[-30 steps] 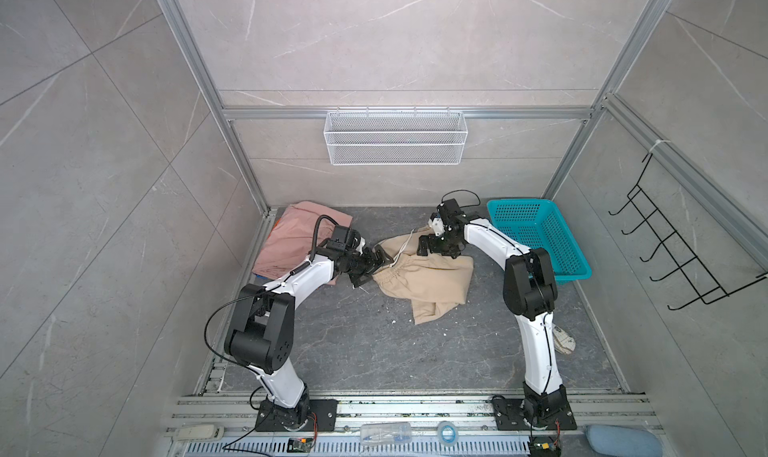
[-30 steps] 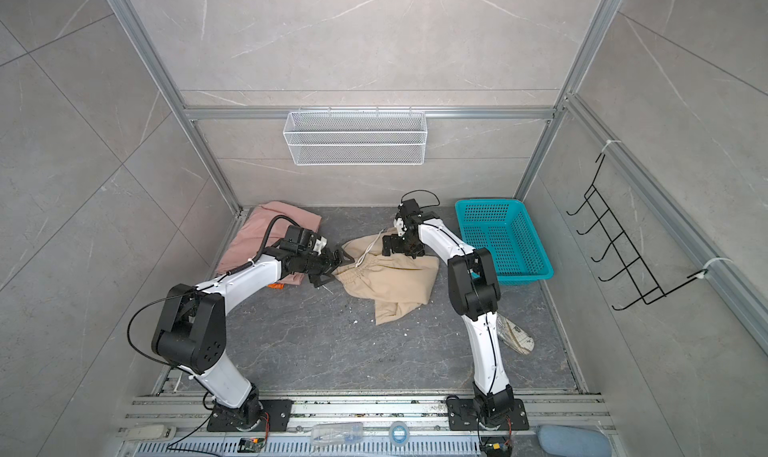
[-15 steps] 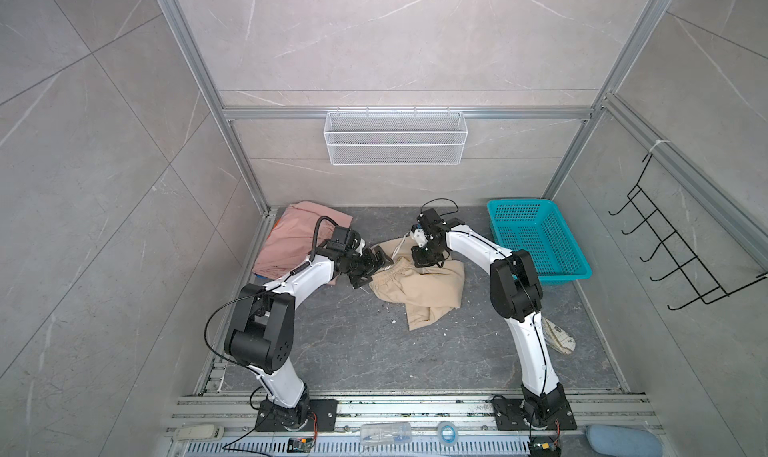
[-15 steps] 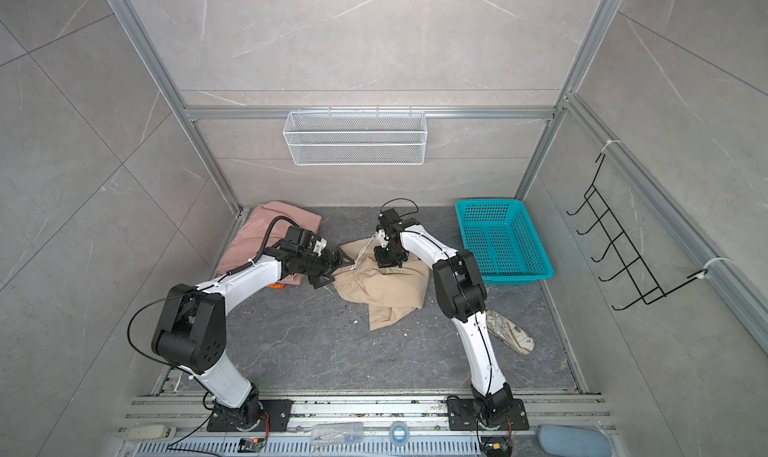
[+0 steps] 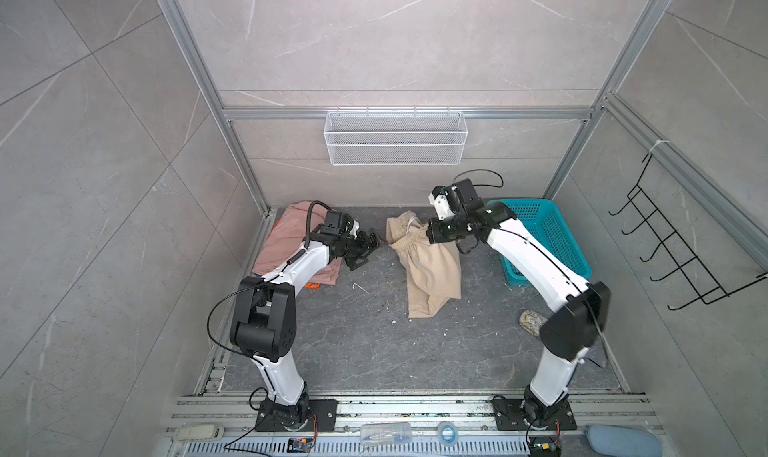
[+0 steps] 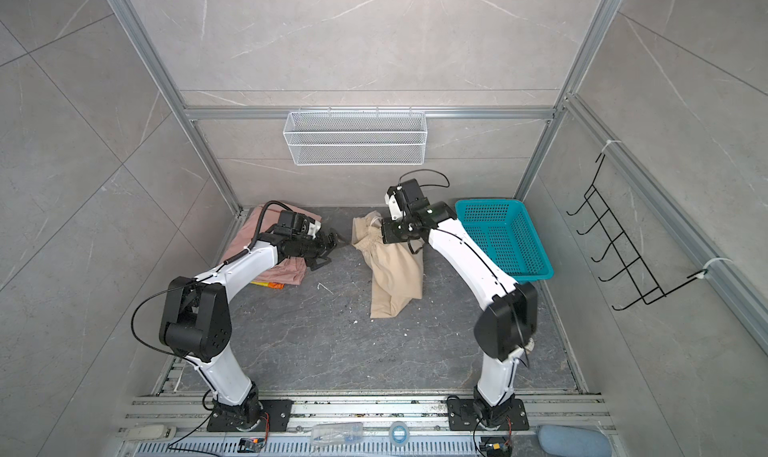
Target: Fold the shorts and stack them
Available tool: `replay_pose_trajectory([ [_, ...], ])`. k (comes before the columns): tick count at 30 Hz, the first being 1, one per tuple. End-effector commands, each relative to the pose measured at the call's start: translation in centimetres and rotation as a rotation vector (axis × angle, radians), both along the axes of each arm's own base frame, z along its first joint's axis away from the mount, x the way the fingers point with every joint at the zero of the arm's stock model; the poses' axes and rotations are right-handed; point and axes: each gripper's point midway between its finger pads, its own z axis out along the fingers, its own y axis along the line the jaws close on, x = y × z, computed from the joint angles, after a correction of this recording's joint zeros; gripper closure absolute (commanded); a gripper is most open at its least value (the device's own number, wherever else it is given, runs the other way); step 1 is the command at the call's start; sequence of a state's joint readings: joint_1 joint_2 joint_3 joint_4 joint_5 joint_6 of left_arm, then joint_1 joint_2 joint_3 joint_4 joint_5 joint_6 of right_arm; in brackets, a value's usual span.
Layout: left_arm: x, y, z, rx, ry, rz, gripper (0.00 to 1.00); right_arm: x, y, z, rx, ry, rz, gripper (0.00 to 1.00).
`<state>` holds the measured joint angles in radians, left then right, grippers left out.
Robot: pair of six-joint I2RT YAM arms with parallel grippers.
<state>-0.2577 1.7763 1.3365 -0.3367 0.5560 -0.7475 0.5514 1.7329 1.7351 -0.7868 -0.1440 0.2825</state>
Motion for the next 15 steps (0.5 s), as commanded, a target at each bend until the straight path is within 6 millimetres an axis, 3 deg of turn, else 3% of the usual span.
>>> replay_pose_trajectory([
  [1, 1.1, 1.0, -0.4, -0.020, 0.019, 0.000, 0.00, -5.4, 3.1, -8.3, -0.014, 0.202, 0.044, 0.92],
  [3, 1.5, 1.5, -0.7, -0.010, 0.018, 0.007, 0.00, -8.4, 4.1, -12.3, -0.010, 0.291, 0.061, 0.79],
  [6, 1.5, 1.8, -1.2, 0.021, 0.030, 0.000, 0.00, -10.8, 4.7, -15.3, -0.012, 0.365, 0.073, 0.58],
  [10, 1.1, 2.0, -1.8, 0.033, 0.041, -0.010, 0.00, -10.3, 3.4, -13.8, -0.034, 0.314, 0.055, 0.36],
  [15, 0.4, 1.5, -4.0, 0.053, 0.073, -0.045, 0.00, -7.6, -0.6, -10.5, -0.032, 0.259, -0.018, 0.11],
])
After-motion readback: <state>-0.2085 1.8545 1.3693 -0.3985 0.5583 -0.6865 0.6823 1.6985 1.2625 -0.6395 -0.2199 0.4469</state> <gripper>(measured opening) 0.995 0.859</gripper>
